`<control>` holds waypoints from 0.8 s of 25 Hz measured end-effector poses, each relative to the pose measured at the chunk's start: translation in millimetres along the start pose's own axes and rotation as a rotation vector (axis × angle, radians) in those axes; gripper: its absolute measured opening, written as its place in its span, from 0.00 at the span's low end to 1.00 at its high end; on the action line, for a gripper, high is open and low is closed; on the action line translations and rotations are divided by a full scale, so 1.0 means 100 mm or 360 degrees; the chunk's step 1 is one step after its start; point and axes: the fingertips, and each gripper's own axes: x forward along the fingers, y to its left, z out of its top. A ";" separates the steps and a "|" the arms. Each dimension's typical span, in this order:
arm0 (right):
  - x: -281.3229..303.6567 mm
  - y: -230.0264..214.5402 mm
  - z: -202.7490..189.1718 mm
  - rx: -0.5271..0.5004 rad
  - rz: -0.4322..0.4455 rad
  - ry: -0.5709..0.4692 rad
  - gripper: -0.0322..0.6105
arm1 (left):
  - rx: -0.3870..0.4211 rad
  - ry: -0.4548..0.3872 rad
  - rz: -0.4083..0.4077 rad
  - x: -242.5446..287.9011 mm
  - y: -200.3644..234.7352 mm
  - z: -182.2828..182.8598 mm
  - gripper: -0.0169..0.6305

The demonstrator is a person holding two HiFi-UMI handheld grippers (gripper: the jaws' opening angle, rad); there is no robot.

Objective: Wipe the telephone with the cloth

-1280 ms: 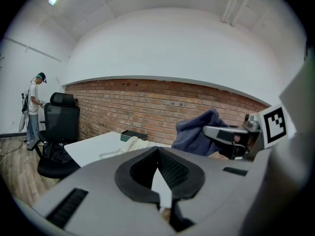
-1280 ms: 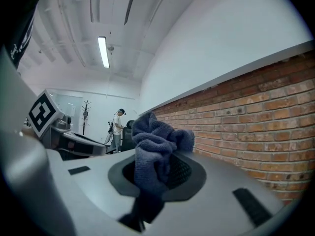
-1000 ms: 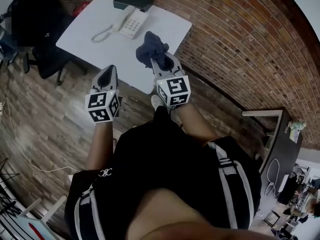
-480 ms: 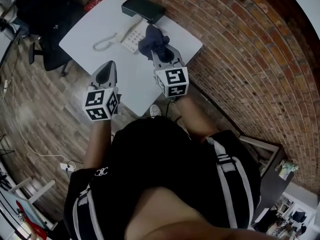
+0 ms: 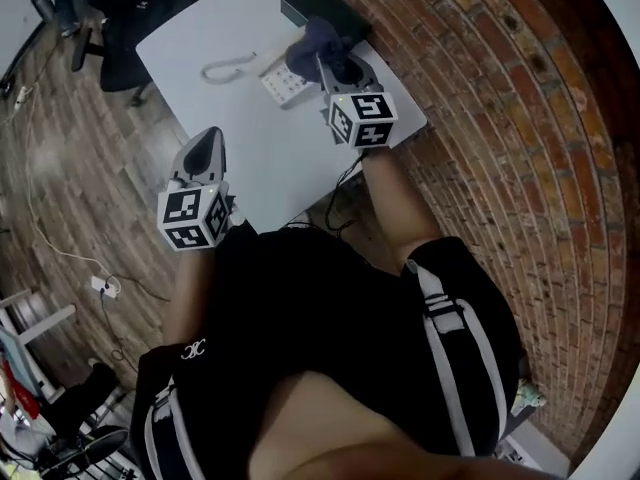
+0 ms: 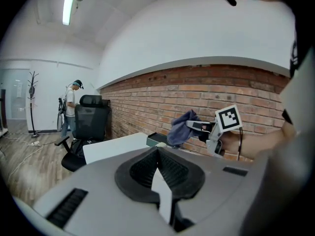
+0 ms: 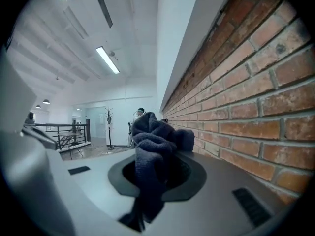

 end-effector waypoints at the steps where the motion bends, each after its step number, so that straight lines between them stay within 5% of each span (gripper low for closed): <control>1: 0.13 -0.07 -0.02 0.0005 -0.0003 0.0008 0.12 | -0.0009 0.0006 0.0025 -0.02 0.06 -0.01 0.02; 8: 1.02 -0.56 -0.33 -0.0006 -0.0169 0.0188 0.12 | -0.0081 0.0011 0.0208 -0.20 0.51 -0.04 0.02; 14: 1.48 -0.94 -0.88 0.0154 -0.0276 0.0417 0.12 | -0.0103 0.0037 0.0261 -0.32 0.65 -0.12 0.02; 20: 1.73 -1.03 -1.25 0.0055 -0.0350 0.0602 0.12 | -0.0114 0.0042 0.0308 -0.38 0.87 -0.11 0.02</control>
